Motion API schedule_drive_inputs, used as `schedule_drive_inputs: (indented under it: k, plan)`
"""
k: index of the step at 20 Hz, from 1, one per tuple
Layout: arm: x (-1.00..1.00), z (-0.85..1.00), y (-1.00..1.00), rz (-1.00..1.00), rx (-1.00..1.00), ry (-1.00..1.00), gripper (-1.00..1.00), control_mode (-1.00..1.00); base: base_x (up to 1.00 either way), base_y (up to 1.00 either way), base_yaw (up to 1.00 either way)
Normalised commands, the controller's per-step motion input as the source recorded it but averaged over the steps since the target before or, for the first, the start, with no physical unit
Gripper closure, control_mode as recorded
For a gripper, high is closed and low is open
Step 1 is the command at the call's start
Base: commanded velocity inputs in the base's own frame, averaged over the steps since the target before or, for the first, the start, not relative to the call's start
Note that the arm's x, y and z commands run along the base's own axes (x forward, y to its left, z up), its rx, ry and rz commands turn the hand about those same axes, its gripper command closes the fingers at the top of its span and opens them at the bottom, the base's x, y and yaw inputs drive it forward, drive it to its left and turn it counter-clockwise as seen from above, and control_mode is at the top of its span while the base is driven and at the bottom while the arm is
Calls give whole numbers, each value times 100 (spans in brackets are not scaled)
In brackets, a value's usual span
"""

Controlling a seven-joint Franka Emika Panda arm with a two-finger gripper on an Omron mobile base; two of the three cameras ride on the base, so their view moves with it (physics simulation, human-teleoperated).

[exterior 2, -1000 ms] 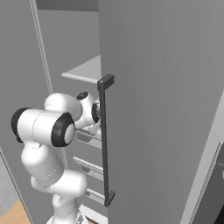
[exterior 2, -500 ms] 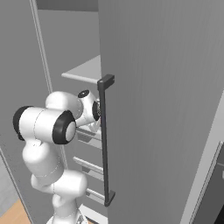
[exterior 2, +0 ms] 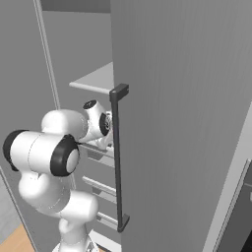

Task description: Take the meat container that has the steak and place it on the second highest rack of the freezer. Then take the vegetable container that has the potatos and place it on the highest rack of the freezer.

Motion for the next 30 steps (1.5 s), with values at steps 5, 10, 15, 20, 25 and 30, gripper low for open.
schedule_drive_inputs:
  k: [5,10,15,20,25,30]
  plan:
    - [-42,52,3,-6,2,0,-100,-100,0,0,0]
    - [-63,38,7,-10,4,0,-100,-100,0,0,0]
    - [-89,45,0,-12,14,0,-100,-100,0,0,0]
    - [-92,57,0,-12,14,0,-100,-100,0,0,0]
    - [-77,34,4,-17,12,0,-100,-100,0,0,0]
    - [-68,41,3,-19,12,0,-100,-100,0,0,0]
